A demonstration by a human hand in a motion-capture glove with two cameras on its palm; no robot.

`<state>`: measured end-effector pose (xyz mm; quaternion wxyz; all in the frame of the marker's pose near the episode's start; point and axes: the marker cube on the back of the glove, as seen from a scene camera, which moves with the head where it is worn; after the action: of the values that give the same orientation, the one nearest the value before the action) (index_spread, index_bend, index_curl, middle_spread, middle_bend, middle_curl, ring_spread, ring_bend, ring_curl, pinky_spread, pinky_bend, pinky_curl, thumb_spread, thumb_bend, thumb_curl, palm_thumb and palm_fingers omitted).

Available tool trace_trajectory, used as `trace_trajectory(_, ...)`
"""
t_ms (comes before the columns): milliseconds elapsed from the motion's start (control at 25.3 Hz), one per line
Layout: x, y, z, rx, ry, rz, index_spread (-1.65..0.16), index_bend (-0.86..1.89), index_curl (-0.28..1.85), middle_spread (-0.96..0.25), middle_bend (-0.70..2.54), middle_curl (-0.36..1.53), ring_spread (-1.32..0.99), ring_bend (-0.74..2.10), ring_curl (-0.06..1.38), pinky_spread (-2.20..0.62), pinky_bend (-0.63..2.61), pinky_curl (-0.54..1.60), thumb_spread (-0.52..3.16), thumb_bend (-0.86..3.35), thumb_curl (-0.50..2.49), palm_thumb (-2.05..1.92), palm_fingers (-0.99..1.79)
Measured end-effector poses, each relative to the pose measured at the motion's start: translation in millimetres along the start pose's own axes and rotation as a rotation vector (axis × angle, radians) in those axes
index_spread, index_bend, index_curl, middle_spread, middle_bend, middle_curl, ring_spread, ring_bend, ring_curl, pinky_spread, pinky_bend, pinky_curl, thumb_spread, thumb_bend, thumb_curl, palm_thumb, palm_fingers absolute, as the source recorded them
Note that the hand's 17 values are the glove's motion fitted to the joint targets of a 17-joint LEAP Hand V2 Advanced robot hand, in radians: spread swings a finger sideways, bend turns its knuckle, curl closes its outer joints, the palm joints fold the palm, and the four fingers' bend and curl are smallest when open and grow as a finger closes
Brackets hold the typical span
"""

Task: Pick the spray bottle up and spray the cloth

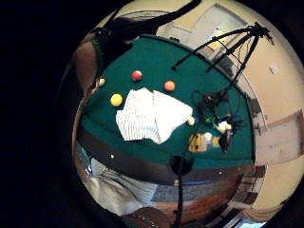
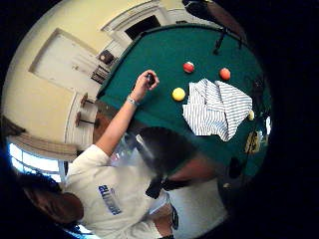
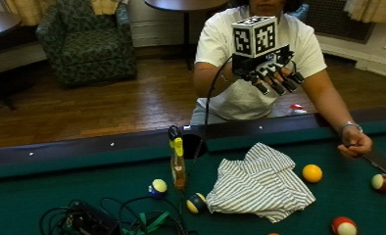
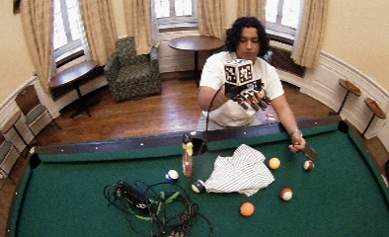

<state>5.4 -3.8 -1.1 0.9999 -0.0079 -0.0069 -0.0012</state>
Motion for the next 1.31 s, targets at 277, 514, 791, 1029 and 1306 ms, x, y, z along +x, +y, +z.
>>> trace_trajectory(277, 3, 8, 5, 0.024, 0.007, 0.024, -0.33, 0.16, 0.14, -0.05, 0.27, 0.14, -0.02, 0.34, 0.16, 0.18, 0.37, 0.17, 0.7, 0.13, 0.12, 0.31, 0.53)
trace_trajectory(514, 22, 25, 9, 0.053, 0.018, 0.088, -0.38, 0.15, 0.17, -0.05, 0.26, 0.19, -0.02, 0.35, 0.19, 0.21, 0.36, 0.21, 0.86, 0.1, 0.15, 0.33, 0.53)
trace_trajectory(791, 59, 57, 28, 0.055, 0.002, 0.173, -0.41, 0.15, 0.2, -0.05, 0.24, 0.22, -0.02, 0.35, 0.22, 0.23, 0.35, 0.24, 0.96, 0.06, 0.19, 0.35, 0.54)
trace_trajectory(1029, 84, 80, 43, 0.052, 0.016, 0.246, -0.41, 0.15, 0.22, -0.06, 0.23, 0.25, -0.02, 0.35, 0.23, 0.23, 0.34, 0.26, 0.99, 0.03, 0.21, 0.38, 0.54)
trace_trajectory(1306, 119, 102, 50, 0.095, 0.038, 0.317, -0.41, 0.14, 0.23, -0.06, 0.22, 0.27, -0.02, 0.34, 0.24, 0.24, 0.34, 0.28, 1.02, -0.01, 0.24, 0.4, 0.53)
